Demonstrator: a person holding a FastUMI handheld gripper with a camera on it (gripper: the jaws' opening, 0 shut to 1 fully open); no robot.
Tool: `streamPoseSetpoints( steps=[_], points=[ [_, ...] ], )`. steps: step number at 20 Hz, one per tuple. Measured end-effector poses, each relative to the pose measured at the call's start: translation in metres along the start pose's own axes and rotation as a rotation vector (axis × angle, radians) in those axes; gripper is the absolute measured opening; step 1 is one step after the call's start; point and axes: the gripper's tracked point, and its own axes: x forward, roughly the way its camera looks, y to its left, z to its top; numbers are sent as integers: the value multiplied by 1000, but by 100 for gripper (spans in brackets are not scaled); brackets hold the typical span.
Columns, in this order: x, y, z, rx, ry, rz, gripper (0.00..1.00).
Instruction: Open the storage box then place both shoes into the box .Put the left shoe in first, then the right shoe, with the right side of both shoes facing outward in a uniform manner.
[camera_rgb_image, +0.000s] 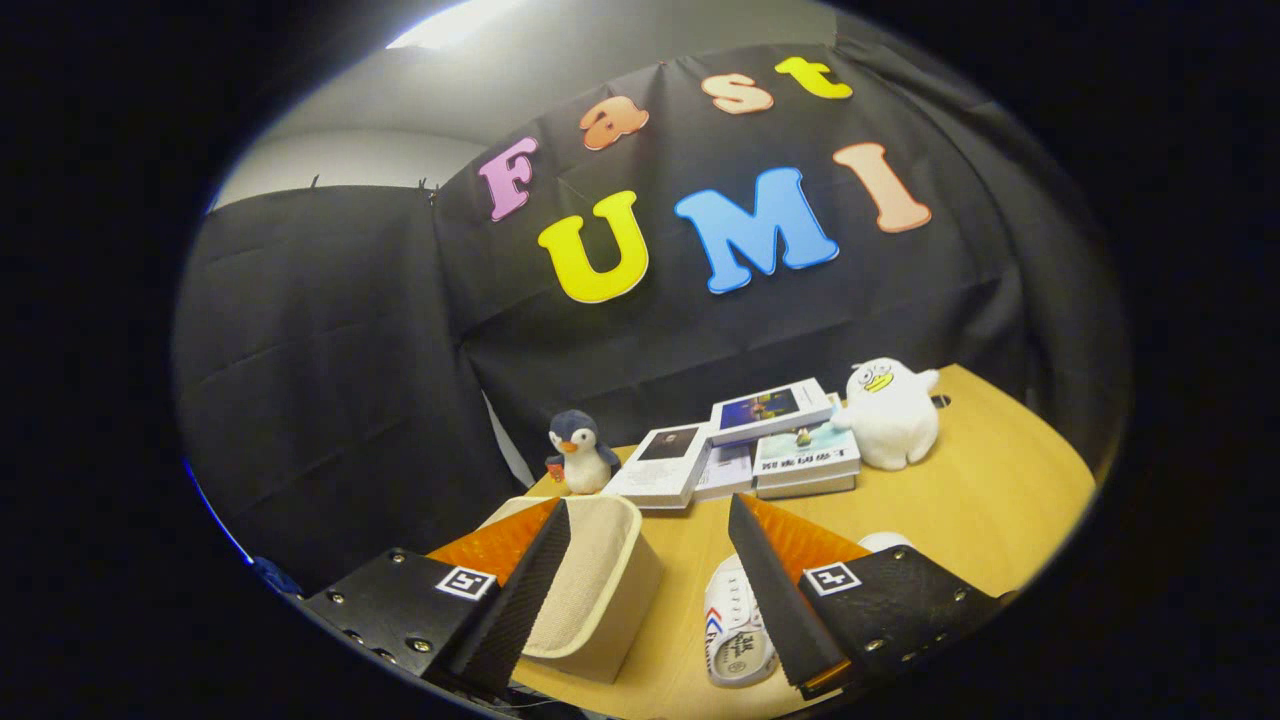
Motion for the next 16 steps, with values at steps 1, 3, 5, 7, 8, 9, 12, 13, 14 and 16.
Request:
streamPoseSetpoints(
  steps=[1,3,5,7,8,9,12,13,14,16],
  points=[
    [3,2,-10,35,28,13,96],
    [9,7,-25,105,80,42,96],
    [15,12,-41,174,142,66,96],
    [18,16,-56,254,199,93,96],
    [18,18,-62,292,222,102,96],
    [18,19,-68,332,244,108,96],
    [23,20,-84,406,295,109,96],
    [23,19,-89,415,310,109,96],
    [25,20,-93,434,327,119,96],
    [25,27,-103,486,358,147,96]
  ],
)
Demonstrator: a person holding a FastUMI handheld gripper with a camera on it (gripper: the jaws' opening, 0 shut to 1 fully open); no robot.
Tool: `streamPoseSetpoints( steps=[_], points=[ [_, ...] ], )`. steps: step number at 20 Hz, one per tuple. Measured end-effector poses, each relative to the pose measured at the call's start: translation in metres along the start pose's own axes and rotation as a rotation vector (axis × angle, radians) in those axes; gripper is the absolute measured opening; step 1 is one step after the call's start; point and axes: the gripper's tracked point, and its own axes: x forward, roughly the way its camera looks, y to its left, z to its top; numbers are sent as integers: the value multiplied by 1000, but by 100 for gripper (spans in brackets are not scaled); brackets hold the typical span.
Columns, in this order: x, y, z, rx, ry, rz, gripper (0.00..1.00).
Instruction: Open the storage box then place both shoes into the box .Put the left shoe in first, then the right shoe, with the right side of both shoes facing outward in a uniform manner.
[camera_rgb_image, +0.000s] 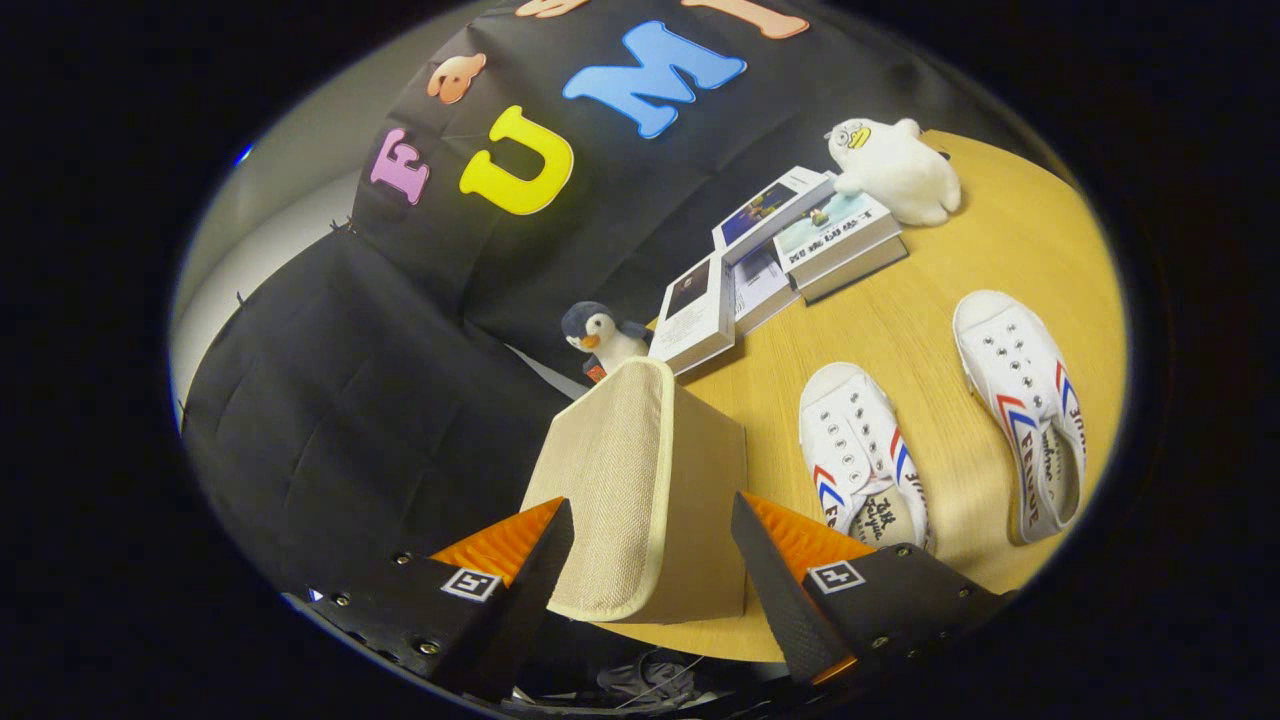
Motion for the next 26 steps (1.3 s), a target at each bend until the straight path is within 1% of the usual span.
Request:
streamPoseSetpoints(
  steps=[3,6,7,8,11,12,13,14,16,17,18,19,20,23,26],
  points=[
    [9,6,-17,81,62,49,96],
    [14,9,-29,158,108,76,95],
    [17,10,-33,180,121,80,93],
    [18,10,-36,196,136,85,89],
    [20,14,-44,219,175,102,89],
    [21,14,-42,224,172,98,85],
    [18,13,-47,225,183,92,74],
    [23,13,-49,240,190,91,58],
    [22,15,-48,254,211,102,46],
    [20,16,-48,246,215,107,46],
    [10,11,-35,241,202,110,46],
    [26,16,-37,257,177,112,29],
    [18,19,-36,257,196,133,12],
    [10,34,-33,236,207,167,12],
    [5,54,-19,222,187,215,12]
  ],
)
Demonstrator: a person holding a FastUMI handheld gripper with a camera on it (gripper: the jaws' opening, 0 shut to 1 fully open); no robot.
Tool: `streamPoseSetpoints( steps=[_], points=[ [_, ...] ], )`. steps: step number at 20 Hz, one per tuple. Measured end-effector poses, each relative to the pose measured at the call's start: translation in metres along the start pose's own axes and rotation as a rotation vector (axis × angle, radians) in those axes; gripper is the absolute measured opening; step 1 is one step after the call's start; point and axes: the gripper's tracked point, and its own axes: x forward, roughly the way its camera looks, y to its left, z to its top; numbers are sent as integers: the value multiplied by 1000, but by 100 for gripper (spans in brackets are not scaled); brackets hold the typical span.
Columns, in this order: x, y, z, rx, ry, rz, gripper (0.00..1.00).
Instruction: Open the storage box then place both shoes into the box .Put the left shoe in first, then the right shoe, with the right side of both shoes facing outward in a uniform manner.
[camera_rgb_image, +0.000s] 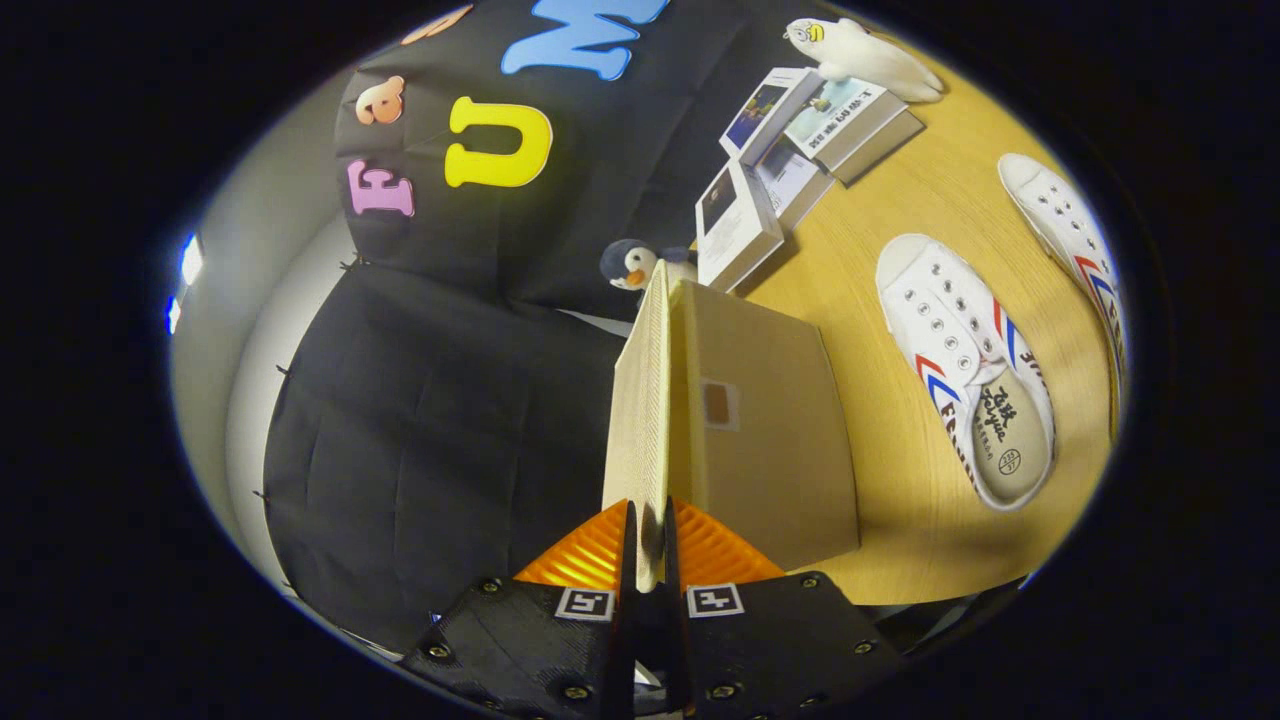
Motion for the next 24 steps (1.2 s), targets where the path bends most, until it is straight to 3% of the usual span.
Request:
streamPoseSetpoints(
  steps=[14,24],
  points=[
    [19,115,-1,-138,53,157,12],
    [72,168,-32,-269,105,177,12]
  ],
)
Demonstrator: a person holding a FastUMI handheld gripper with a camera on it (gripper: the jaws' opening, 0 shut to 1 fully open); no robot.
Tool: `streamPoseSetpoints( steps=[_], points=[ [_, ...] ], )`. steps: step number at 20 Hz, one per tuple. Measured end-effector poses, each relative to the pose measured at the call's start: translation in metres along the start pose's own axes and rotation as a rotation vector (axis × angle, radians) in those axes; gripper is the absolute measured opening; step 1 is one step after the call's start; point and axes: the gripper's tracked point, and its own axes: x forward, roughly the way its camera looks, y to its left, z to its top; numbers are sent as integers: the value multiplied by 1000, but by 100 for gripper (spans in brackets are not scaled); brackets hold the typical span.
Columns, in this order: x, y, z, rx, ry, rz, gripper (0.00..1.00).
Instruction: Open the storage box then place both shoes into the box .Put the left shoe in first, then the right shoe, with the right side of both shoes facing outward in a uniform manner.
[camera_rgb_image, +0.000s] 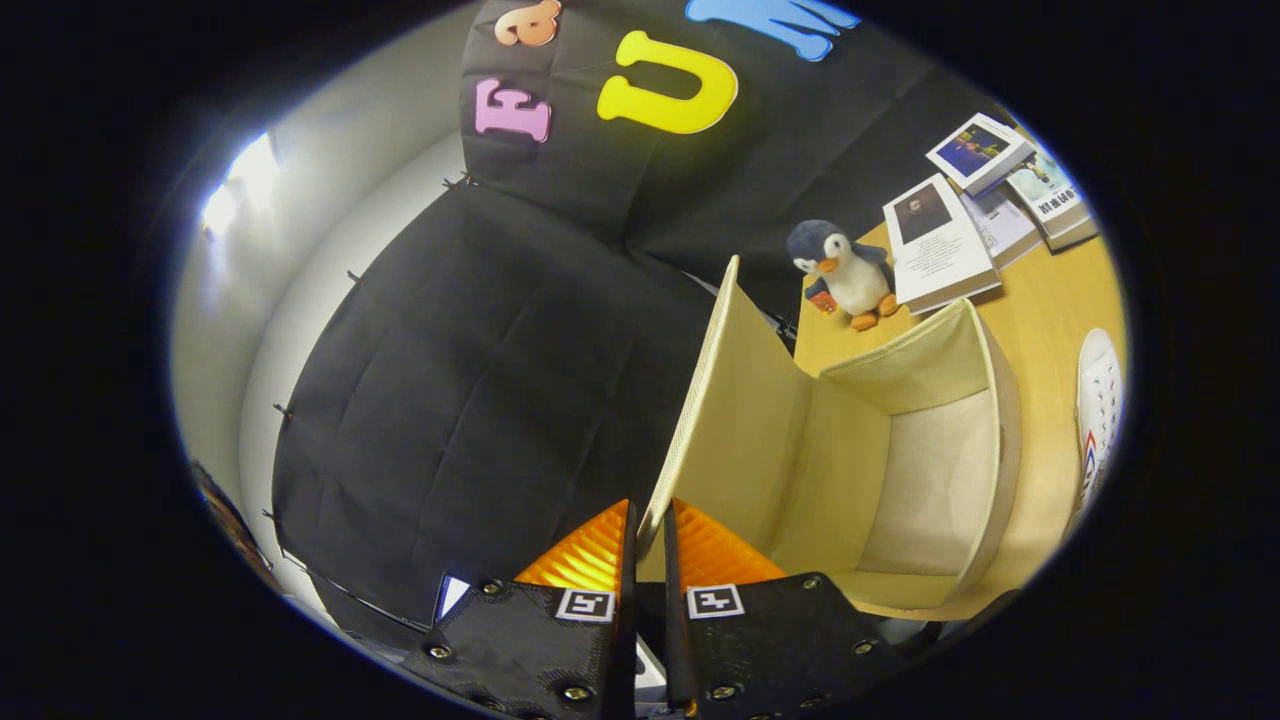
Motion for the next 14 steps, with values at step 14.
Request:
streamPoseSetpoints(
  steps=[14],
  points=[
    [108,31,-40,-173,77,-51,12]
  ],
)
